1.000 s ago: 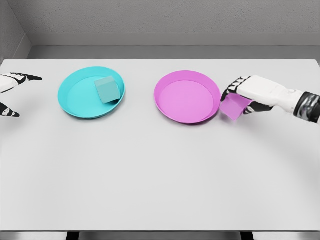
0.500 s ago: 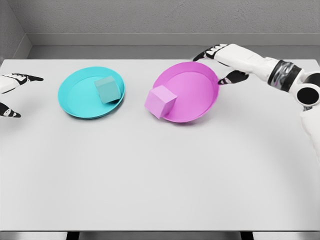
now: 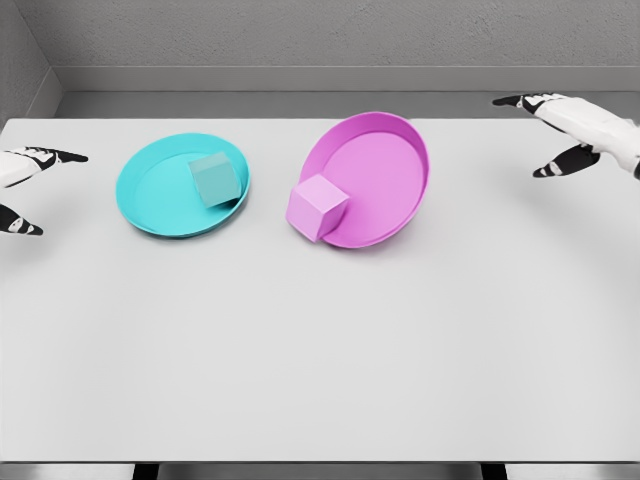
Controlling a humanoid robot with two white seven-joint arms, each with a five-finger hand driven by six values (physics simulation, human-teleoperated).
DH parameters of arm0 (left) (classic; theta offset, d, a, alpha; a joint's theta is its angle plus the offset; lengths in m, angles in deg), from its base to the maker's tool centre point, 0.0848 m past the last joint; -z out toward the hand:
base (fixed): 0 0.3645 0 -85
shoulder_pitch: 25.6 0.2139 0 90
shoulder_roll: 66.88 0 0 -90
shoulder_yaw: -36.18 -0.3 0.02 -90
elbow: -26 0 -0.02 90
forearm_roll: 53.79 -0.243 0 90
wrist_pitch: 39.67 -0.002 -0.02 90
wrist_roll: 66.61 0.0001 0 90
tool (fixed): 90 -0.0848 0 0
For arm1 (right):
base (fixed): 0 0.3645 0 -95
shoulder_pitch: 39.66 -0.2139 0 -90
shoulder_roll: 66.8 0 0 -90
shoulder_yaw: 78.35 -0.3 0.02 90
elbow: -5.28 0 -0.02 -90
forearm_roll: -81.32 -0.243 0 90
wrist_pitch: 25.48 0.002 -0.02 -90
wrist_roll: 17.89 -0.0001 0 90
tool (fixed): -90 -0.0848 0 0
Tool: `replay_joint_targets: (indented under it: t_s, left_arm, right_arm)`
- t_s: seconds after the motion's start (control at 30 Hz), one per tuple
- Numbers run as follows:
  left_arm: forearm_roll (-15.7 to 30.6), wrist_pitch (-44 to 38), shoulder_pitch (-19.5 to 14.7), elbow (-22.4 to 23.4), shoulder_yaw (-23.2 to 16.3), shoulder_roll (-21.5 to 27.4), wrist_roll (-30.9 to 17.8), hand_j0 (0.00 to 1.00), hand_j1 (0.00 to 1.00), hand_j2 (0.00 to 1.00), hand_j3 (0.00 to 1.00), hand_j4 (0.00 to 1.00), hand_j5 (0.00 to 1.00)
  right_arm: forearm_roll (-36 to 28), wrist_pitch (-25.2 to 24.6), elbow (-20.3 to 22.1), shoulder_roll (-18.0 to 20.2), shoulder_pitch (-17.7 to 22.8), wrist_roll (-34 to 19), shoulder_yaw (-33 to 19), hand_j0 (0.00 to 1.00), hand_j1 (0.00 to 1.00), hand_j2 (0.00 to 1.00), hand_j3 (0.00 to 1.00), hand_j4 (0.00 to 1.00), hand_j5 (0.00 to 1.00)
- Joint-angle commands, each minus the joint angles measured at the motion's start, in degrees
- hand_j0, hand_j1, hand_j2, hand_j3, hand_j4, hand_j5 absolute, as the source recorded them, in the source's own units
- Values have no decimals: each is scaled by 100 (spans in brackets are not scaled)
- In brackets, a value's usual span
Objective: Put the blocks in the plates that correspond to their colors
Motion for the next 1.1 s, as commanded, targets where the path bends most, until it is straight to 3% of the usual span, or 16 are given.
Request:
replay_joint_targets:
  t_s: [0.0, 1.07]
  left_arm:
    - [37, -8, 0, 0, 9, 2, 4, 100, 100, 100, 100, 100, 100]
    - [37, -8, 0, 0, 9, 2, 4, 100, 100, 100, 100, 100, 100]
  right_arm:
    - [-38, -17, -13, 22, 0, 3, -8, 100, 100, 100, 100, 100, 100]
    - [-47, -17, -40, 224, 211, 3, -8, 100, 100, 100, 100, 100, 100]
